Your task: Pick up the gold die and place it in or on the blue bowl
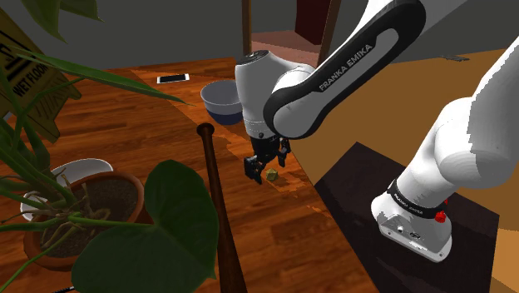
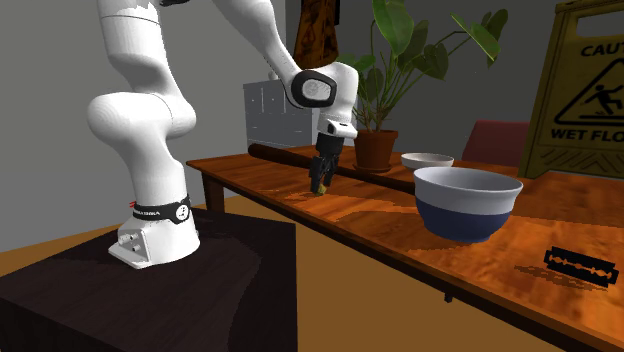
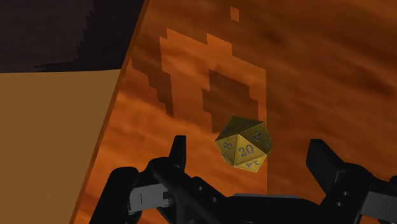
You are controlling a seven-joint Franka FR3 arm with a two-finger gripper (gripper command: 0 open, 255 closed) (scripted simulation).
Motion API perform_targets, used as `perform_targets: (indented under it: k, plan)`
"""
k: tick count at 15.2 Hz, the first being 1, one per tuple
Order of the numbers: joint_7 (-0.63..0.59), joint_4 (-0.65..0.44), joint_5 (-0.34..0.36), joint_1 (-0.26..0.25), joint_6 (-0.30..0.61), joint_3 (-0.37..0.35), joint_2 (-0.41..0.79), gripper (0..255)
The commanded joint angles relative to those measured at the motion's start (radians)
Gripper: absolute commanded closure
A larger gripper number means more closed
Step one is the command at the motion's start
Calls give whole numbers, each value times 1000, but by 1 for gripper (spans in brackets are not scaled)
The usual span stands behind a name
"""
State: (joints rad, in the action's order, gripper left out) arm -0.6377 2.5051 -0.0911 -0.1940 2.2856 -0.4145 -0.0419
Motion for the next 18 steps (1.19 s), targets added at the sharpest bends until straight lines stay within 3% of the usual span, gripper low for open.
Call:
perform_targets:
  k: [1,3,4,13,18]
  plan:
    - [0,0,0,0,1,0,0,0]
    - [0,0,0,0,0,0,0,0]
    - [0,0,0,0,0,0,0,255]
    - [0,0,0,0,0,0,0,255]
    - [16,-19,-23,-2,-75,4,-59,255]
